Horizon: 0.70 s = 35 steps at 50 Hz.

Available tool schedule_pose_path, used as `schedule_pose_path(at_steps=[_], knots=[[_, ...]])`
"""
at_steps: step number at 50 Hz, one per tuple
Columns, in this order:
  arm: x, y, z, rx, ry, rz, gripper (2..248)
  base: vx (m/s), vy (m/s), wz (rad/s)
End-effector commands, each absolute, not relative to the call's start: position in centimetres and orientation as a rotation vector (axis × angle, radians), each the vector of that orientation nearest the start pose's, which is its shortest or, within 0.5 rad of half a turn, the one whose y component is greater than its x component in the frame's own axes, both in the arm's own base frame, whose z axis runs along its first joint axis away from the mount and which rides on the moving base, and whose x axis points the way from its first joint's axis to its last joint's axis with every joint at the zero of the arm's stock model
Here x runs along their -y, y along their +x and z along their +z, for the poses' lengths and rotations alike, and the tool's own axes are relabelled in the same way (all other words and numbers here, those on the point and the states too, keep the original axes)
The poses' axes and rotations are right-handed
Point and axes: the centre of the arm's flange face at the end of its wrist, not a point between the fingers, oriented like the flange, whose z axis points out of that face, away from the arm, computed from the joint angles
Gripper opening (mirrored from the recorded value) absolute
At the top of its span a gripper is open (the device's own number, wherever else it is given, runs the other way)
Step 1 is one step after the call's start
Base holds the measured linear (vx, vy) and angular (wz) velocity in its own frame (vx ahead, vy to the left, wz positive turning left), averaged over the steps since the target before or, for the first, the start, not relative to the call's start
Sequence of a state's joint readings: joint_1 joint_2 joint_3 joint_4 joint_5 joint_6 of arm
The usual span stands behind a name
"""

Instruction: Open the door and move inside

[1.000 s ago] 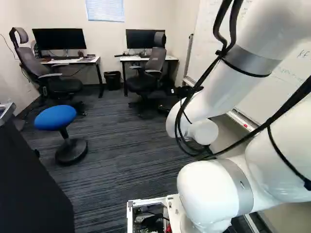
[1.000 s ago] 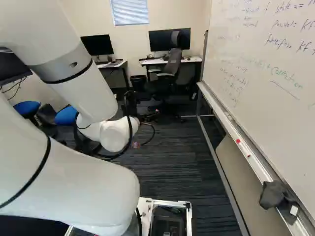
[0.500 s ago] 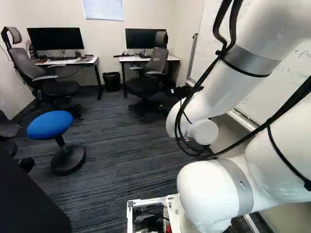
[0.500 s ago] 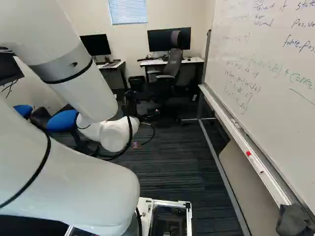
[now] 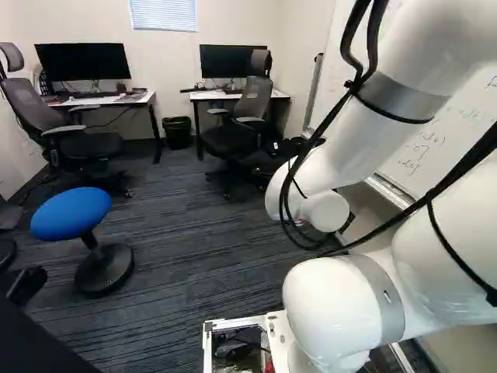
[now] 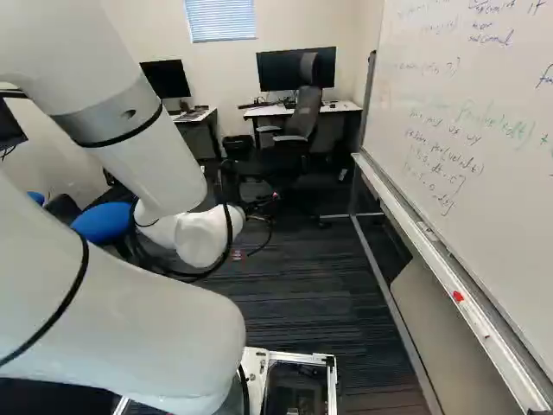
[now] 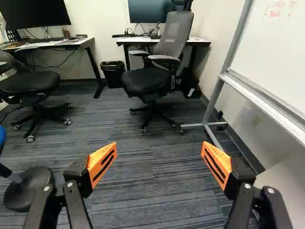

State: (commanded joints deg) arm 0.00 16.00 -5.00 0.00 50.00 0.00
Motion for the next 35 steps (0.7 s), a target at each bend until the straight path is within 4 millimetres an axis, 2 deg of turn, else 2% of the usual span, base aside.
schedule_pose_path(at_steps=[35], knots=[[0.0, 27.03, 36.56, 0.0, -2.558, -1.824, 247, 0.171, 0.041, -0.012]])
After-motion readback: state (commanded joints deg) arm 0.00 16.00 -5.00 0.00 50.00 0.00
